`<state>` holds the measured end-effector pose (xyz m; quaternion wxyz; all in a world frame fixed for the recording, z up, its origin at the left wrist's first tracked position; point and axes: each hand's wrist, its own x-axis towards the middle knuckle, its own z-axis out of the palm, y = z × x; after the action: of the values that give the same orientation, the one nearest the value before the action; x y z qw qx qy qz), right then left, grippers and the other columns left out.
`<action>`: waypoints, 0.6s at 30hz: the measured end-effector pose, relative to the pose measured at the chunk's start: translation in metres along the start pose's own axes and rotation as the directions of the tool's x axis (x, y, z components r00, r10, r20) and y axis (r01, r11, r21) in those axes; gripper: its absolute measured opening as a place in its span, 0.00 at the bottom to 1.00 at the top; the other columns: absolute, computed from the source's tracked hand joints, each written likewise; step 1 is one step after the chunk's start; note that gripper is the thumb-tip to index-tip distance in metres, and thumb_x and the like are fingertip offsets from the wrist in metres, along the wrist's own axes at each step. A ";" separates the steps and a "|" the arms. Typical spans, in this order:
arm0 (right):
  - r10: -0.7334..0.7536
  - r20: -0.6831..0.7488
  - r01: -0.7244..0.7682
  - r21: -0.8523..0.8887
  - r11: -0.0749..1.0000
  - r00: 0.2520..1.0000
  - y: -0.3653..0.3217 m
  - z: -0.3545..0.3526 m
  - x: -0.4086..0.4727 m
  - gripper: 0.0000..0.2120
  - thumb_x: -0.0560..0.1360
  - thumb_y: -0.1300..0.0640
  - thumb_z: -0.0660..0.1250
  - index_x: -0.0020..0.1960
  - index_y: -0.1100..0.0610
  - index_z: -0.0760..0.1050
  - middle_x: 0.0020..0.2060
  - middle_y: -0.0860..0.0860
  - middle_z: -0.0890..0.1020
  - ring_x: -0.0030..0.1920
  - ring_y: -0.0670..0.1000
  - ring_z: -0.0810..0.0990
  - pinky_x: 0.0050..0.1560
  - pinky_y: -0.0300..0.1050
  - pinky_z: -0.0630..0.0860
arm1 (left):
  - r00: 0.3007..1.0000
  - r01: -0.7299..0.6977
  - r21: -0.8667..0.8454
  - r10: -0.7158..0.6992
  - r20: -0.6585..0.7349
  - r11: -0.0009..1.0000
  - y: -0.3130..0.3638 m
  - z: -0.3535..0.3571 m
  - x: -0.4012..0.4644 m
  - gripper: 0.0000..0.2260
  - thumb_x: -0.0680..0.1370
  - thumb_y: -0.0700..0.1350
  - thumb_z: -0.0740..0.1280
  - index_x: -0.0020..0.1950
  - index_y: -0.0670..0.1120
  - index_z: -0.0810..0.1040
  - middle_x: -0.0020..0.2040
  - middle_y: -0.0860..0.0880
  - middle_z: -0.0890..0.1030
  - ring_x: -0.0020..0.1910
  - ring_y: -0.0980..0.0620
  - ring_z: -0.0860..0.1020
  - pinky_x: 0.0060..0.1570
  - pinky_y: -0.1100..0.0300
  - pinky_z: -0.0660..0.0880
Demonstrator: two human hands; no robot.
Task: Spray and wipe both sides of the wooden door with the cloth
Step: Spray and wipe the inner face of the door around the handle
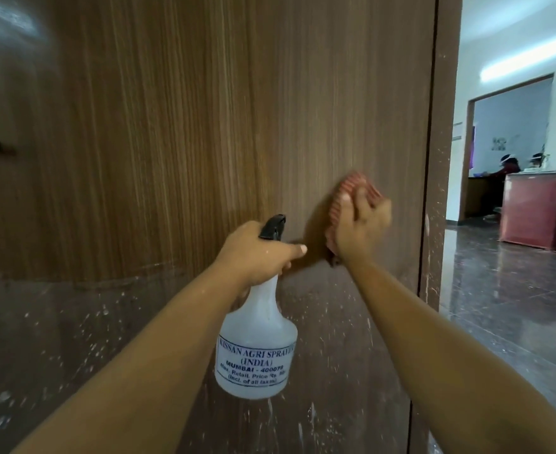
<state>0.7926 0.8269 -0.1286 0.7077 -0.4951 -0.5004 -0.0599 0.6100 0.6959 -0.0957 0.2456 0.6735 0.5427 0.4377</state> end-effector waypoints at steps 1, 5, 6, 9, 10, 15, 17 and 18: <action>-0.163 0.004 0.163 -0.015 0.986 0.987 -0.025 0.013 -0.010 0.25 0.80 0.43 0.59 0.71 0.56 0.71 0.63 0.60 0.70 0.63 0.58 0.69 0.62 0.55 0.69 | 1.000 -0.002 -0.029 0.002 -0.023 1.000 0.000 -0.005 -0.004 0.10 0.74 0.51 0.76 0.43 0.45 0.82 0.40 0.47 0.86 0.44 0.49 0.84 0.55 0.48 0.80; -0.663 0.219 0.698 -0.199 0.688 0.716 -0.071 0.053 -0.066 0.30 0.76 0.42 0.56 0.74 0.53 0.68 0.68 0.59 0.65 0.68 0.60 0.63 0.65 0.59 0.62 | 0.996 -0.016 -0.045 0.011 -0.093 0.999 -0.007 -0.027 -0.018 0.09 0.73 0.48 0.76 0.40 0.43 0.83 0.36 0.46 0.85 0.40 0.47 0.84 0.55 0.46 0.80; -0.710 0.263 0.757 -0.207 0.620 0.653 -0.066 0.053 -0.059 0.30 0.78 0.42 0.55 0.76 0.54 0.65 0.72 0.58 0.62 0.73 0.60 0.59 0.71 0.60 0.56 | 0.995 -0.010 -0.039 0.006 -0.098 0.999 -0.010 -0.031 -0.021 0.10 0.73 0.48 0.76 0.40 0.42 0.83 0.37 0.46 0.86 0.42 0.46 0.84 0.56 0.46 0.80; -0.654 0.254 0.701 -0.210 0.682 0.712 -0.042 0.040 -0.018 0.29 0.81 0.46 0.51 0.76 0.62 0.63 0.76 0.63 0.61 0.77 0.63 0.56 0.76 0.63 0.50 | 0.993 0.034 -0.028 -0.036 -0.108 0.999 -0.026 -0.051 -0.030 0.11 0.73 0.50 0.77 0.40 0.43 0.82 0.39 0.46 0.86 0.45 0.47 0.85 0.57 0.45 0.79; -0.506 0.175 0.533 -0.196 0.823 0.845 -0.033 0.034 -0.002 0.30 0.81 0.46 0.50 0.75 0.65 0.63 0.75 0.65 0.61 0.76 0.65 0.57 0.76 0.62 0.51 | 0.991 0.036 -0.037 -0.041 -0.124 0.999 -0.031 -0.059 -0.033 0.11 0.73 0.50 0.77 0.40 0.43 0.82 0.40 0.45 0.86 0.45 0.47 0.84 0.58 0.44 0.79; 0.189 -0.007 -0.188 -0.118 0.975 0.982 -0.028 0.020 0.018 0.30 0.84 0.49 0.47 0.79 0.65 0.51 0.78 0.64 0.52 0.79 0.62 0.51 0.77 0.54 0.46 | 0.974 0.052 -0.038 -0.059 -0.217 0.998 -0.047 -0.088 -0.047 0.14 0.74 0.50 0.76 0.38 0.41 0.78 0.36 0.43 0.82 0.39 0.45 0.81 0.51 0.47 0.78; 0.078 0.005 -0.077 -0.109 0.991 0.997 -0.040 0.032 -0.006 0.31 0.83 0.48 0.46 0.78 0.66 0.52 0.78 0.65 0.53 0.78 0.62 0.52 0.77 0.53 0.47 | 0.979 0.075 -0.018 -0.077 -0.188 0.997 -0.051 -0.097 -0.052 0.14 0.74 0.50 0.76 0.40 0.40 0.79 0.34 0.45 0.82 0.37 0.47 0.81 0.49 0.50 0.77; 0.022 0.009 -0.021 -0.095 0.995 1.000 -0.046 0.037 -0.019 0.31 0.82 0.47 0.46 0.78 0.67 0.53 0.78 0.65 0.54 0.78 0.62 0.52 0.78 0.54 0.48 | 0.987 0.083 0.015 -0.080 -0.141 0.996 -0.053 -0.100 -0.054 0.14 0.74 0.51 0.76 0.40 0.41 0.80 0.33 0.46 0.83 0.38 0.48 0.82 0.49 0.51 0.77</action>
<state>0.7328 0.8238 -0.1131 0.6817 -0.5338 -0.4950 -0.0733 0.4954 0.6456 -0.1064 0.2175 0.6206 0.5903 0.4680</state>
